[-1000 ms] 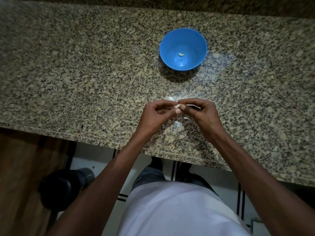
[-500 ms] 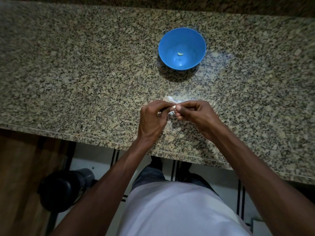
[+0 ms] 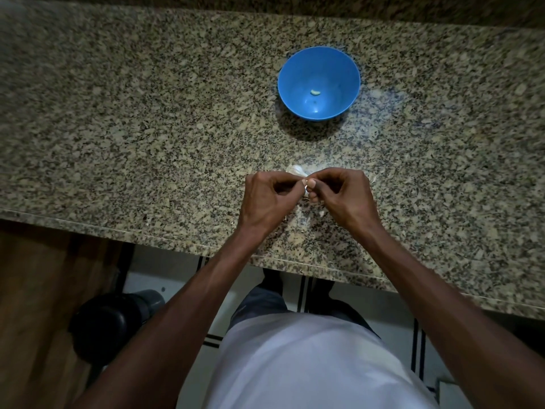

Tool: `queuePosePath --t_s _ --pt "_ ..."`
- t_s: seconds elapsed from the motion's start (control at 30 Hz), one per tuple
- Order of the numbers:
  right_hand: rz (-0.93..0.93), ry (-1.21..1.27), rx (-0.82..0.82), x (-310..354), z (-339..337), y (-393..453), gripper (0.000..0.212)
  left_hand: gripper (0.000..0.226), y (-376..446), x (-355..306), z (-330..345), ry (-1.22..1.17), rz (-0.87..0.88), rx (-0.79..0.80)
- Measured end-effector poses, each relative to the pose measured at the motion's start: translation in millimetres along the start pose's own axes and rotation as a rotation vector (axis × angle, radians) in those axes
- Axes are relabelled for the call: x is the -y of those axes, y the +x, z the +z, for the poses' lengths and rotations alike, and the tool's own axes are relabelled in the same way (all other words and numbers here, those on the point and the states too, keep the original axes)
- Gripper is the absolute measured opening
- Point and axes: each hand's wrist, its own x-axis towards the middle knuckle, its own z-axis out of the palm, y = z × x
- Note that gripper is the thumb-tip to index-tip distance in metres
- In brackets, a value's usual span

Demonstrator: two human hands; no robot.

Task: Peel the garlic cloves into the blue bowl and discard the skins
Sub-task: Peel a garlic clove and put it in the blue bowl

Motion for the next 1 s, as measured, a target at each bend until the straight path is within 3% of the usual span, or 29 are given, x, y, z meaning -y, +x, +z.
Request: queuePosePath --t_s 0.77,0.9,1.0 --pt "0.045 0.222 0.048 -3 -2 -2 0.017 0.017 1 1 12 0.210 0.165 -0.043" --pt "0.087 0.323 0.062 -5 -3 -4 0.019 0.018 0 -1 16 0.061 -0.040 -0.083" --pt "0.165 0.470 0.093 -6 -5 -5 0.021 0.017 -2 -1 18 -0.286 -0.289 -0.049"
